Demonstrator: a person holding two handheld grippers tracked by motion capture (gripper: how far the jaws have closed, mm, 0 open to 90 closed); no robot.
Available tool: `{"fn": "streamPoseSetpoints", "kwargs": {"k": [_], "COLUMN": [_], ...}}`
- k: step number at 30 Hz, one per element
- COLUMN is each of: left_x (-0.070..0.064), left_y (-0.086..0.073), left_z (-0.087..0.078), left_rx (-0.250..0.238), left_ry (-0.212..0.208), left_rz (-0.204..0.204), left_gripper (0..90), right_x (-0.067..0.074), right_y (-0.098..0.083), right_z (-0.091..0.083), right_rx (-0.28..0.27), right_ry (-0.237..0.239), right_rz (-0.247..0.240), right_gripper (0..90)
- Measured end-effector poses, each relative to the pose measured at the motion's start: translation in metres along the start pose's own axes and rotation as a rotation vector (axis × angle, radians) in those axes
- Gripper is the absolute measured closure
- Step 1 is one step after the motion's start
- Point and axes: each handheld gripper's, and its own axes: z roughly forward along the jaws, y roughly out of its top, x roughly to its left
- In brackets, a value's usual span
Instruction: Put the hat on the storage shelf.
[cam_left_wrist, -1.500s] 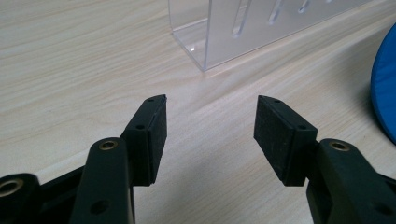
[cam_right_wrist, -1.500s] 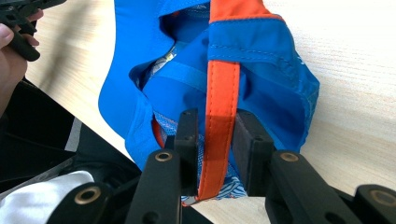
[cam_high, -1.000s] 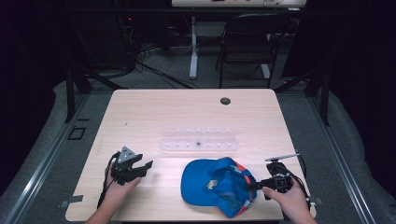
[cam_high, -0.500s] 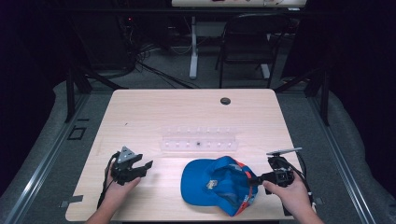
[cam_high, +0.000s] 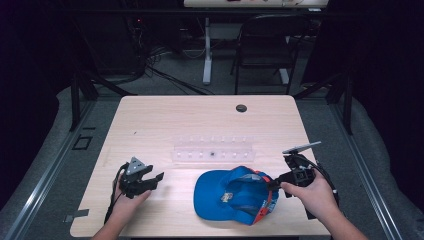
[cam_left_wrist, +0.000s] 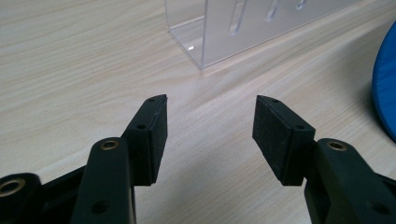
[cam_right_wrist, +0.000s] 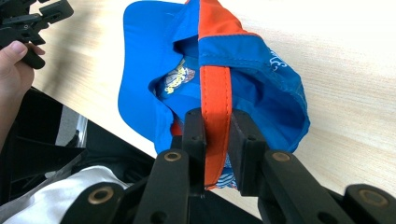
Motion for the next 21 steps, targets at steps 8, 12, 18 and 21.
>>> {"fn": "streamPoseSetpoints", "kwargs": {"k": [8, 12, 18, 21], "left_x": [0.000, 0.000, 0.000, 0.000], "left_y": [0.000, 0.000, 0.000, 0.000], "left_z": [-0.001, 0.000, 0.000, -0.001], "left_rx": [-0.001, -0.005, -0.001, -0.001], "left_ry": [-0.002, -0.002, -0.003, -0.003], "left_rz": [0.002, 0.000, 0.002, 0.002], "left_gripper": [45.9, 45.9, 45.8, 45.9], "right_x": [0.014, 0.019, 0.026, 0.027], "right_y": [0.011, 0.016, 0.024, 0.028], "right_z": [-0.009, -0.011, -0.020, -0.025], "right_rx": [0.021, 0.030, 0.045, 0.046], "right_ry": [-0.064, -0.112, -0.140, -0.141], "right_rz": [-0.028, -0.035, -0.027, -0.020], "right_gripper": [77.8, 77.8, 77.8, 77.8]}}
